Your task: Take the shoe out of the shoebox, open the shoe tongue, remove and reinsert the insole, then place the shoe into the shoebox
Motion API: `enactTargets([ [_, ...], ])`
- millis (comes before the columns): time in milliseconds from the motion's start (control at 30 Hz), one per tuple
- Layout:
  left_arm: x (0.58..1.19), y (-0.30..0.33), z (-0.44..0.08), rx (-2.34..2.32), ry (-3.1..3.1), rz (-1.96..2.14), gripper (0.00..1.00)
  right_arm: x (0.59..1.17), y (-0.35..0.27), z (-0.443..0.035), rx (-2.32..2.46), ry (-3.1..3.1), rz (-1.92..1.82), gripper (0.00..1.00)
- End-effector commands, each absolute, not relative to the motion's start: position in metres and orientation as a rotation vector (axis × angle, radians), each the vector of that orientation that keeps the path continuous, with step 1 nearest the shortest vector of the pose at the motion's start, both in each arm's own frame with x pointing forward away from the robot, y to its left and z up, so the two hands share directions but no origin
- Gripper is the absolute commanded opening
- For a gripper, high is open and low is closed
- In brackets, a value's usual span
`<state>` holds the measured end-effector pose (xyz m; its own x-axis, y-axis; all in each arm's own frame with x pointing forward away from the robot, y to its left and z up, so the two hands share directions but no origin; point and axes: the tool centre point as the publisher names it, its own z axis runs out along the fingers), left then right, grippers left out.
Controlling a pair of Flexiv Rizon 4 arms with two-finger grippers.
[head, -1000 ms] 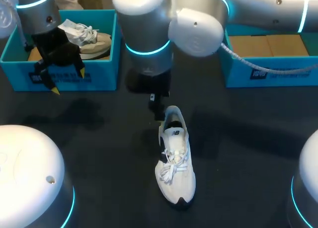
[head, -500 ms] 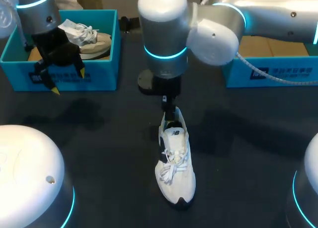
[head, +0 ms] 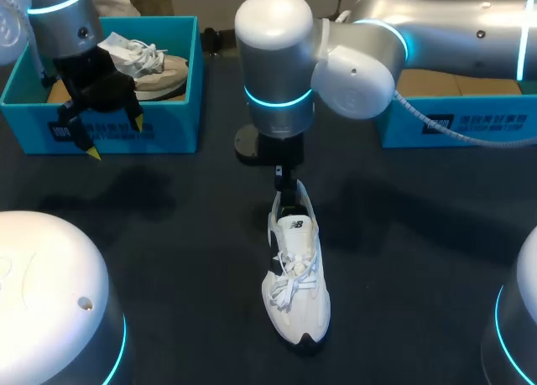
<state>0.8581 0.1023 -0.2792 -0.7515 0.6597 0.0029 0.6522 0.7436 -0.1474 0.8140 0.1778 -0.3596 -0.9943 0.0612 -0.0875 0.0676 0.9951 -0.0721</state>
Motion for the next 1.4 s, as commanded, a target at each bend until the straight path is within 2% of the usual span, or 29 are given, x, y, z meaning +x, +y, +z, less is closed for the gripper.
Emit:
enactTargets([
  [33, 0.858, 0.103, -0.279, -1.086, -2.881, 0.207, 1.0, 0.82, 0.178, -0.369, 0.098, 3.061, -0.111, 0.93],
  [267, 0.858, 0.103, -0.279, -1.086, -2.881, 0.207, 1.0, 0.821, 0.172, -0.381, 0.103, 3.086, -0.106, 0.9],
  [367, 0.858, 0.103, -0.279, -1.086, -2.881, 0.207, 1.0, 0.821, 0.17, -0.384, 0.11, 3.095, -0.103, 0.85],
  [567, 0.858, 0.103, -0.279, -1.086, -2.881, 0.207, 1.0, 0.821, 0.168, -0.385, 0.117, 3.098, -0.085, 0.84],
  [633, 0.858, 0.103, -0.279, -1.086, -2.881, 0.207, 1.0, 0.82, 0.169, -0.385, 0.117, 3.099, -0.085, 0.77],
  [767, 0.858, 0.103, -0.279, -1.086, -2.881, 0.207, 1.0, 0.818, 0.17, -0.388, 0.118, 3.102, -0.08, 0.69],
  [800, 0.858, 0.103, -0.279, -1.086, -2.881, 0.207, 1.0, 0.817, 0.17, -0.389, 0.12, 3.105, -0.077, 0.53],
  [867, 0.858, 0.103, -0.279, -1.086, -2.881, 0.207, 1.0, 0.816, 0.17, -0.391, 0.12, 3.108, -0.076, 0.49],
  [933, 0.858, 0.103, -0.279, -1.086, -2.881, 0.207, 1.0, 0.814, 0.17, -0.392, 0.12, 3.11, -0.076, 0.38],
  [1000, 0.858, 0.103, -0.279, -1.086, -2.881, 0.207, 1.0, 0.812, 0.17, -0.392, 0.13, 3.111, -0.073, 0.0],
  [1167, 0.858, 0.103, -0.279, -1.086, -2.881, 0.207, 1.0, 0.809, 0.171, -0.382, 0.14, 3.088, -0.079, 0.0],
  [1400, 0.858, 0.103, -0.279, -1.086, -2.881, 0.207, 1.0, 0.815, 0.165, -0.342, 0.14, 3.027, -0.121, 0.0],
])
